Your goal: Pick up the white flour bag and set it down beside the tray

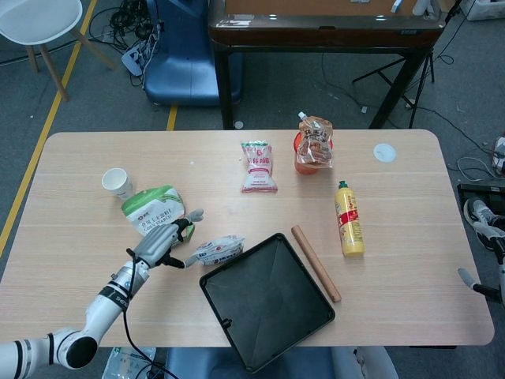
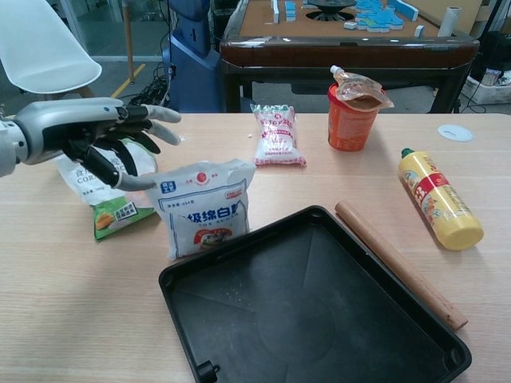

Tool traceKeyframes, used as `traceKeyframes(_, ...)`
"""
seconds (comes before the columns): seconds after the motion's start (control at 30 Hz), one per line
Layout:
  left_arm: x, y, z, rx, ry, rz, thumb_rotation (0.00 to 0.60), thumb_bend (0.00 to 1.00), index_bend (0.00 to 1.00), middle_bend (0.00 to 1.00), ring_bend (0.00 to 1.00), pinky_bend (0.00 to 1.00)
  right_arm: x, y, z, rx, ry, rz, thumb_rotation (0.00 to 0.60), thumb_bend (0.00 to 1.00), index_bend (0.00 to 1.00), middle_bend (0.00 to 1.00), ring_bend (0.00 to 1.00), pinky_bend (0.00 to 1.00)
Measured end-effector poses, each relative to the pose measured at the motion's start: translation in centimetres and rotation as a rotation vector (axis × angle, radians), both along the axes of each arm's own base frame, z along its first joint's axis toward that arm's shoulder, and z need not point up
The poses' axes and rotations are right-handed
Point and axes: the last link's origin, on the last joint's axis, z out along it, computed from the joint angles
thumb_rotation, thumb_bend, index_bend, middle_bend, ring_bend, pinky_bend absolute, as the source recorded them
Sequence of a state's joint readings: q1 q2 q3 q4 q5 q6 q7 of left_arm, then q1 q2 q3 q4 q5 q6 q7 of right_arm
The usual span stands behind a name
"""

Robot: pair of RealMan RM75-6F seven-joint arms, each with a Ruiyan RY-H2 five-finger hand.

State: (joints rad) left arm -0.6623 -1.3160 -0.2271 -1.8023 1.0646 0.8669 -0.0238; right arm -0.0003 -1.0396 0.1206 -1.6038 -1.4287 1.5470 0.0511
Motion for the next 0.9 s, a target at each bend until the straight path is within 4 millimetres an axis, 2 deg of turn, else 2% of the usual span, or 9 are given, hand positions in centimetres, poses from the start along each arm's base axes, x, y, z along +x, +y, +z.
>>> traceKeyframes(0.33,0.0,0.9,5.2,0.095,-0.036,0.022,0.6,0.27,0.0,0.13,0.15,0.34,0.1,-0.4,-0.2,0.007,-0.003,0.008,0.6,0.17,0.2,0.25,0.15,0.22)
traceKeyframes(0.53,-1.2,2.1,8.1,0.216,-0.028,0.055,0.6,0.27,0.0,0.13,0.15,0.34,0.3,-0.7,-0.3,0.014,0.0,0.016,0.6,0.17,0.2,0.25,0.15,0.22)
traceKeyframes(0.73,-4.2,2.4,10.4,0.393,0.095,0.079,0.6,0.27,0.02,0.13,0.15,0.33,0.8,-1.2,-0.5,0.052,0.016,0.033,0.6,0.17,0.2,0.25,0.15,0.22)
traceKeyframes(0.9,-8.1,0.5,12.0,0.53,0.213,0.131,0.6,0.27,0.05,0.13,0.15,0.32,1.6,-1.6,-1.0,0.105,0.005,0.09,0.6,0.18,0.2,0.27,0.15,0.22)
